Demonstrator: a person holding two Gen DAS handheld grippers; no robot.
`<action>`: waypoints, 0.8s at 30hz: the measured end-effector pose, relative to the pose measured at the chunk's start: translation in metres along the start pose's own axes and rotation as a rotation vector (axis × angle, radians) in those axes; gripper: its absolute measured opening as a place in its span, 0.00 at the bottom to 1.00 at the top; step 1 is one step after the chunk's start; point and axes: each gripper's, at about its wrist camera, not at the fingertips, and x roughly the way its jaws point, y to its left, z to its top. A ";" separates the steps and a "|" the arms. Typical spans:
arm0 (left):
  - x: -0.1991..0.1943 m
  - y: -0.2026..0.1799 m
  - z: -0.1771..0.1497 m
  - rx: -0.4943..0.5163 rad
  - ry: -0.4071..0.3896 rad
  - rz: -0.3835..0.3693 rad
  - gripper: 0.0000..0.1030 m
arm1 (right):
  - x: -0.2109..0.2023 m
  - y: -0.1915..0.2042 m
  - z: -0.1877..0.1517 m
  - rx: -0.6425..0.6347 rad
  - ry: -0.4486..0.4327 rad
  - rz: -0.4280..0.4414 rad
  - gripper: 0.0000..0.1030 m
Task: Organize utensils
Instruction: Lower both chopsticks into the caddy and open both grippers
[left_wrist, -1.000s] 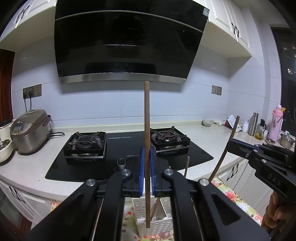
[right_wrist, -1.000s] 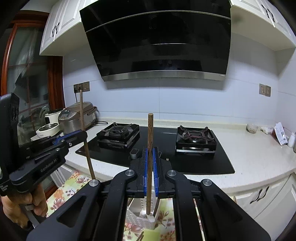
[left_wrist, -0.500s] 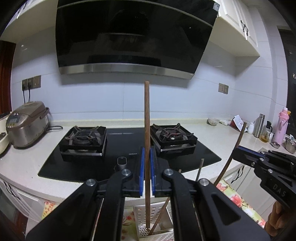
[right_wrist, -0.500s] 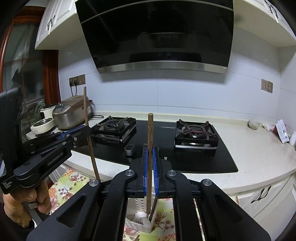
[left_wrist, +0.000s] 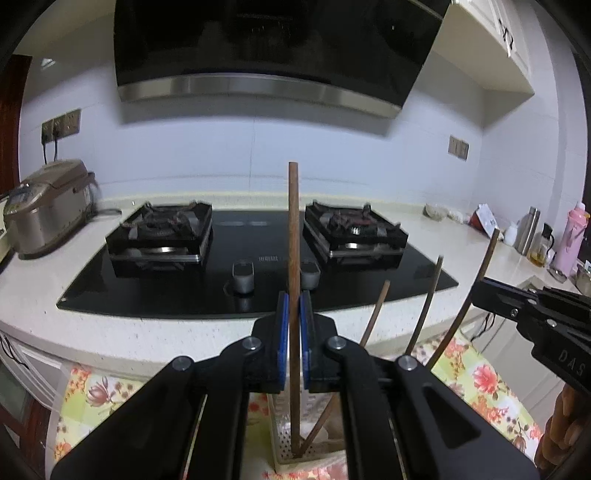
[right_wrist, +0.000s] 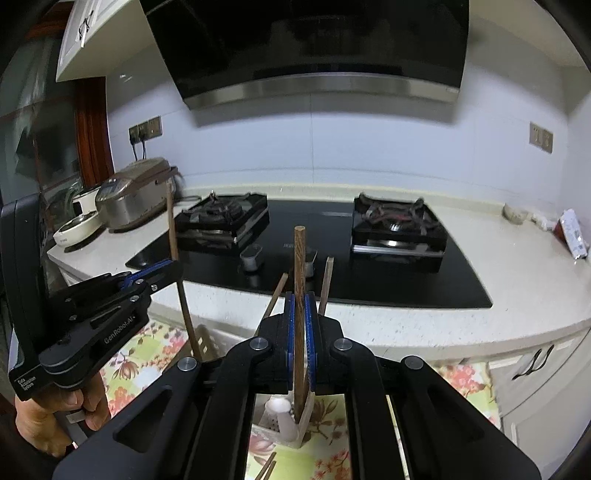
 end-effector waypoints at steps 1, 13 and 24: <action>0.002 0.000 -0.002 -0.001 0.015 0.001 0.06 | 0.004 -0.001 -0.002 0.004 0.014 0.002 0.07; 0.037 0.006 -0.022 -0.012 0.142 0.007 0.07 | 0.036 -0.017 -0.018 0.050 0.100 -0.018 0.08; 0.024 0.007 -0.023 -0.022 0.123 -0.006 0.33 | 0.036 -0.034 -0.023 0.072 0.090 -0.071 0.56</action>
